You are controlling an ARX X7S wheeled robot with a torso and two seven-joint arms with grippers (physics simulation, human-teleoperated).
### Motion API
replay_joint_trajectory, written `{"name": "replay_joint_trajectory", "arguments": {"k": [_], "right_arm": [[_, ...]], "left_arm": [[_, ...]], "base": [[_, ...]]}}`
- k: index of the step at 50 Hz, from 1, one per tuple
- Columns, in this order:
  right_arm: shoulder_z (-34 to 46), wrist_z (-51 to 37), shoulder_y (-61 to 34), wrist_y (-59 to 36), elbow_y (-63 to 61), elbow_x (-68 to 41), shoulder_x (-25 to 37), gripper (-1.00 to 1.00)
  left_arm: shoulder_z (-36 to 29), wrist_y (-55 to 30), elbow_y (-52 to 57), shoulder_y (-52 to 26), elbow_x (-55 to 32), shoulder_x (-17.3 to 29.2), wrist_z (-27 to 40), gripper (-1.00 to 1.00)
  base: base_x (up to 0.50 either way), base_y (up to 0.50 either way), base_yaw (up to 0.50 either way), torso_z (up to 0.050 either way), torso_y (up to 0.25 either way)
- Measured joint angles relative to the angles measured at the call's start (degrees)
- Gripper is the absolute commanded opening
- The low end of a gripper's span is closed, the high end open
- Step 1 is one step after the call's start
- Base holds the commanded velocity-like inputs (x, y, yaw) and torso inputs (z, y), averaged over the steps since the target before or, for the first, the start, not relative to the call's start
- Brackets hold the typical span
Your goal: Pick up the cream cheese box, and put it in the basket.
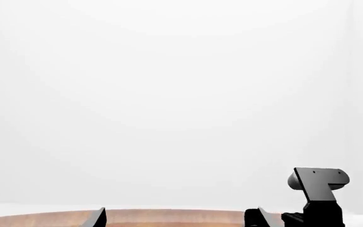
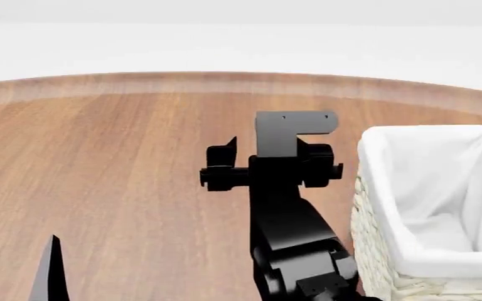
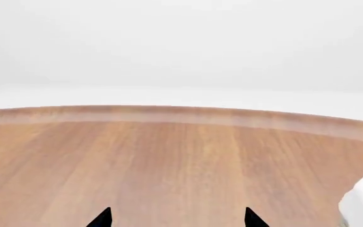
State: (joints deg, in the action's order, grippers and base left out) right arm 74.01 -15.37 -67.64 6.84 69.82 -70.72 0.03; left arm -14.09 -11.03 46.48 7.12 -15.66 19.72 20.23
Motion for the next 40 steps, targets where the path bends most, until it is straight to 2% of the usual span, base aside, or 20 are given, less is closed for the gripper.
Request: {"name": "replay_joint_trajectory", "arguments": {"k": [16,40], "right_arm": [[8.65,0.72,2.48,0.35,2.22,-8.00,-0.01,1.00],[13.05,2.31,6.09,-0.62,3.73,-13.57,-0.02,1.00]], "left_arm": [[-0.22,0.18,0.07,-0.01,-0.28,0.51,0.42,1.00],[-0.87,0.72,-0.27,-0.03,-0.40,1.13,0.82,1.00]], "base": [[0.00,0.00,0.00,0.000,0.000],[0.00,0.00,0.00,0.000,0.000]]}}
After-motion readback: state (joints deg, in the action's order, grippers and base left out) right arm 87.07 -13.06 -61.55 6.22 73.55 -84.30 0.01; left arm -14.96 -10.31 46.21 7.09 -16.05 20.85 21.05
